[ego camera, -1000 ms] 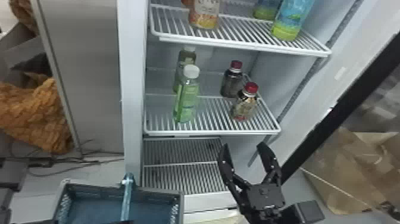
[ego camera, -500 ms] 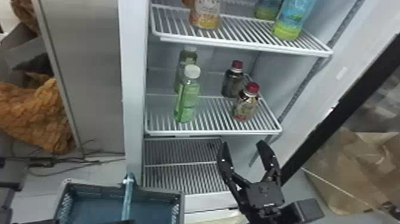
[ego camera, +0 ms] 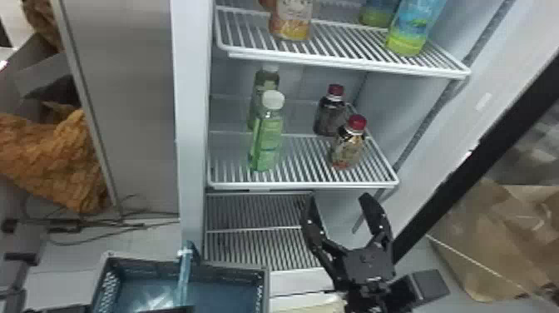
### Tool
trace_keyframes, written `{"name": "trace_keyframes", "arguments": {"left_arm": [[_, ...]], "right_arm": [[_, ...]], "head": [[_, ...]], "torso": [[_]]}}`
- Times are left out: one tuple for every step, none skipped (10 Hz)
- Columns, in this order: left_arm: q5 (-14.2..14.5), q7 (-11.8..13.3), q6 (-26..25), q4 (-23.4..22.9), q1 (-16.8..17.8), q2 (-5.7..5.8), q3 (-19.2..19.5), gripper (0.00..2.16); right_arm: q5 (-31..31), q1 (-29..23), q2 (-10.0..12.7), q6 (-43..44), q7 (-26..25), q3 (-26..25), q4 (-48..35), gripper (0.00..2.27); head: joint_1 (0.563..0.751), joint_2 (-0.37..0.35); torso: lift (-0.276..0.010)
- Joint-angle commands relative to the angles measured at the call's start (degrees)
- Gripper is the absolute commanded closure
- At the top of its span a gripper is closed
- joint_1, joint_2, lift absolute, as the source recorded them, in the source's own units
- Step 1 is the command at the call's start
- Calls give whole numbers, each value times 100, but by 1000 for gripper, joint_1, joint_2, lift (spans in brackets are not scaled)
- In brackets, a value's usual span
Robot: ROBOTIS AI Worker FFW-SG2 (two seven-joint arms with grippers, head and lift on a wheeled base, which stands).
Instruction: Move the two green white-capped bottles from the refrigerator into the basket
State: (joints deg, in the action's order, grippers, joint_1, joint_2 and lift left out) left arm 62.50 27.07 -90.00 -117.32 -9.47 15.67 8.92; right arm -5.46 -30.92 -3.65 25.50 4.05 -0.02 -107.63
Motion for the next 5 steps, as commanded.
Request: {"name": "trace_keyframes", "arguments": {"left_arm": [[0,0,-3,11,5,-3,-12,1199],[0,0,-3,-3,5,-3,-1,1199],[-12,0,-3,-3,5,-3,-1,1199],[-12,0,-3,-3,5,-3,-12,1199],[-12,-8,-3,11,5,-3,-12,1199]], "right_arm": [[-3,168,-13,-18,25,36,111,81],[-3,294,-30,-18,60,70,209,79],[-3,449,-48,-159,140,82,265,76],[-14,646,-48,-412,280,70,322,76],[-49,899,-48,-707,500,25,462,76]], "head": [[695,-270],[695,-264],[695,-256],[695,-245],[695,-239]], "torso": [[-263],[-263],[-263],[-263],[-263]]}}
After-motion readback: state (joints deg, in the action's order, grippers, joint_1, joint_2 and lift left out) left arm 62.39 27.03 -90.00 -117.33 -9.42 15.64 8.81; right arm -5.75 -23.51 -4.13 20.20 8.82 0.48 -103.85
